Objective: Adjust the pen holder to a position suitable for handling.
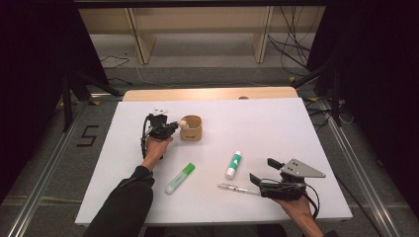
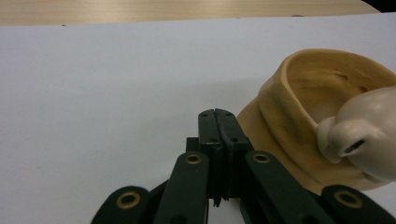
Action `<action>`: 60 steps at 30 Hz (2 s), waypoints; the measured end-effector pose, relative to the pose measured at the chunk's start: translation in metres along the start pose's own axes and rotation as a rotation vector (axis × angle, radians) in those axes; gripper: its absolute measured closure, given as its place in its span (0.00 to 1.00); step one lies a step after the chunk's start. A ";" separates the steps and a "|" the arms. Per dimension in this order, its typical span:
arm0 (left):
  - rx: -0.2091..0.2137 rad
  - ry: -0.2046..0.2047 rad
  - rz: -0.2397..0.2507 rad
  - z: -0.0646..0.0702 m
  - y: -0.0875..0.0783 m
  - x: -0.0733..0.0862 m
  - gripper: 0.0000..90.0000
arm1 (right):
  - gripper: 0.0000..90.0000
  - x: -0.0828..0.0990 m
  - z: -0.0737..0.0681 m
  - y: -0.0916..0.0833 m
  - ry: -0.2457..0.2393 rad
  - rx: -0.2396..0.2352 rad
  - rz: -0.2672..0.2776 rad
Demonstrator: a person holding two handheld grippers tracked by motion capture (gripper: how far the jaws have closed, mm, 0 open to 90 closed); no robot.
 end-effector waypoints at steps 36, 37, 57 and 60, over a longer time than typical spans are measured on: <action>0.126 0.077 -0.046 0.061 0.008 0.002 0.99 | 0.19 0.003 0.002 0.004 0.020 -0.015 -0.018; 0.126 0.075 -0.050 0.063 0.008 0.002 0.99 | 0.19 0.003 0.002 0.004 0.020 -0.016 -0.017; 0.150 0.026 -0.020 0.038 -0.039 -0.002 0.70 | 0.19 0.003 0.003 0.003 0.018 0.006 -0.030; 0.160 0.031 -0.015 0.037 -0.053 -0.003 0.62 | 0.19 0.003 0.003 0.002 0.017 0.009 -0.029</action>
Point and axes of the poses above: each handheld gripper's, and its own axes: y roughly forward along the jaws, x roughly out of its underside, z roughly to its right, the point moved 7 cm from there along y, roughly forward along the jaws, and after that the axes turned 8 degrees about -x, right-handed, at the moved point
